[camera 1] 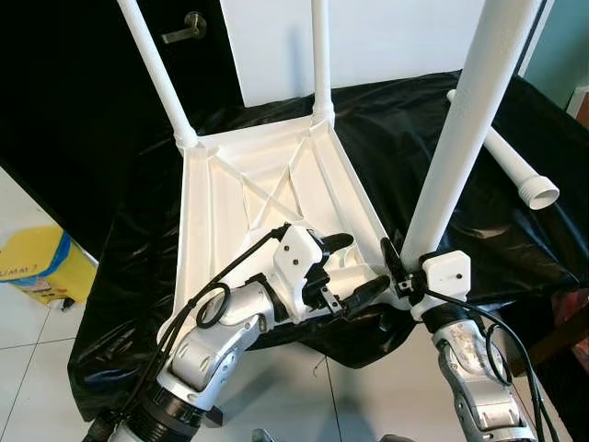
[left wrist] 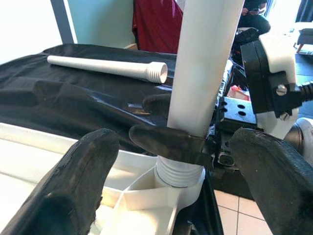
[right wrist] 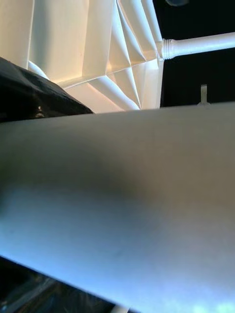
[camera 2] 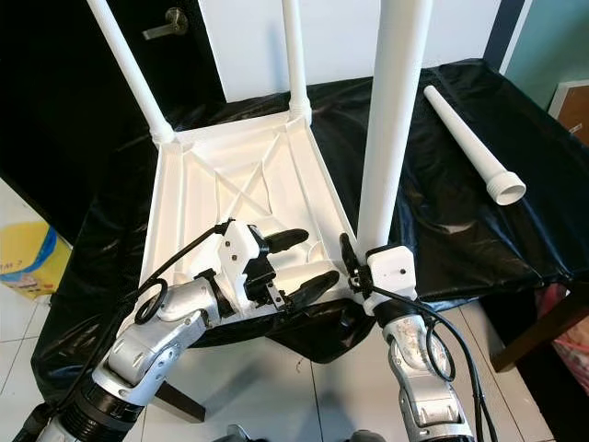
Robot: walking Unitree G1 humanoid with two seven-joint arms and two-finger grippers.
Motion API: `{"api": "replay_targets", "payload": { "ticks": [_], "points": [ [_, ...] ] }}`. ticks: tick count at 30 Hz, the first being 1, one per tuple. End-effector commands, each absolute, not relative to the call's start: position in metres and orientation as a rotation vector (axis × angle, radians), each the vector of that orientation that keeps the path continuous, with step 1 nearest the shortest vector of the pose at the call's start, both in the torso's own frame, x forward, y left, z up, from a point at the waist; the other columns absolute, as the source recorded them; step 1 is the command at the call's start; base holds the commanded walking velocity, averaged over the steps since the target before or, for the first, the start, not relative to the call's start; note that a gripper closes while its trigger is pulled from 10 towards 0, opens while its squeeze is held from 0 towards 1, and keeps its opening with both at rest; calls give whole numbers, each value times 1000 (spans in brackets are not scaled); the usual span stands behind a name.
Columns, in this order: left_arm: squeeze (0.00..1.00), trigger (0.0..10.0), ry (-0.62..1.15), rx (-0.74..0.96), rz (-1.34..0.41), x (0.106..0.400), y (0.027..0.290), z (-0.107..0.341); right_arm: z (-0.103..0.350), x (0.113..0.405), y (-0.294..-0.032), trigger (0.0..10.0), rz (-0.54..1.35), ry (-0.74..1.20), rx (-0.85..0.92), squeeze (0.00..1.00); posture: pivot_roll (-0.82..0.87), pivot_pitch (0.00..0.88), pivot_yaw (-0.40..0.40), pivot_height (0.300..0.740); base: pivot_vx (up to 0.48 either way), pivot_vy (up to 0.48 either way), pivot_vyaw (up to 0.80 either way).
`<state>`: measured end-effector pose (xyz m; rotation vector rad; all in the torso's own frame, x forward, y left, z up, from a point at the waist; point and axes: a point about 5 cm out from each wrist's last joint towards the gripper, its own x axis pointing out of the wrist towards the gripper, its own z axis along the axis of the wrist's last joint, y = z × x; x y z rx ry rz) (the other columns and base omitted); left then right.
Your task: Building children table
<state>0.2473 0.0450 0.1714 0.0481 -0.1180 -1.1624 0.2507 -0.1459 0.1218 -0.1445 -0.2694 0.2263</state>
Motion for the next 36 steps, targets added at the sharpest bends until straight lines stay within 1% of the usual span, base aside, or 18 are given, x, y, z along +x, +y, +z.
{"api": "replay_targets", "payload": {
  "ticks": [1, 3, 6, 10, 14, 22, 23, 36],
  "points": [
    [0, 10000, -125, 74, -1219, 245, 46, 174, 101, 245, -144, 10000, 254, -172, -142, 0, -148, 13, 89, 740, 0, 0, 0],
    [0, 10000, -125, 76, -1220, 245, 46, 174, 99, 245, -145, 10000, 256, -168, -139, 0, -150, 10, 91, 740, 0, 0, 0],
    [0, 10000, -128, 78, -1225, 245, 46, 175, 96, 249, -144, 10000, 262, -128, -86, 0, -151, 6, 92, 740, 0, 0, 0],
    [0, 10000, -128, 79, -1225, 245, 46, 175, 95, 250, -144, 10000, 258, -109, -83, 0, -154, 3, 92, 740, 0, 0, 0],
    [0, 10000, -131, 79, -1225, 245, 45, 175, 93, 255, -146, 10000, 235, -19, -67, 0, -152, 1, 88, 740, 0, 0, 0],
    [0, 10000, -131, 79, -1222, 245, 46, 176, 91, 260, -146, 10000, 238, 39, -55, 0, -151, 0, 86, 740, 0, 0, 0],
    [0, 10000, -132, 78, -1221, 245, 46, 176, 89, 260, -145, 10000, 243, 66, -25, 0, -151, 0, 85, 740, 0, 0, 0],
    [0, 10000, -132, 78, -1220, 245, 46, 176, 91, 261, -146, 10000, 220, 93, -35, 0, -152, 6, 87, 740, 0, 0, 0]
  ]
}}
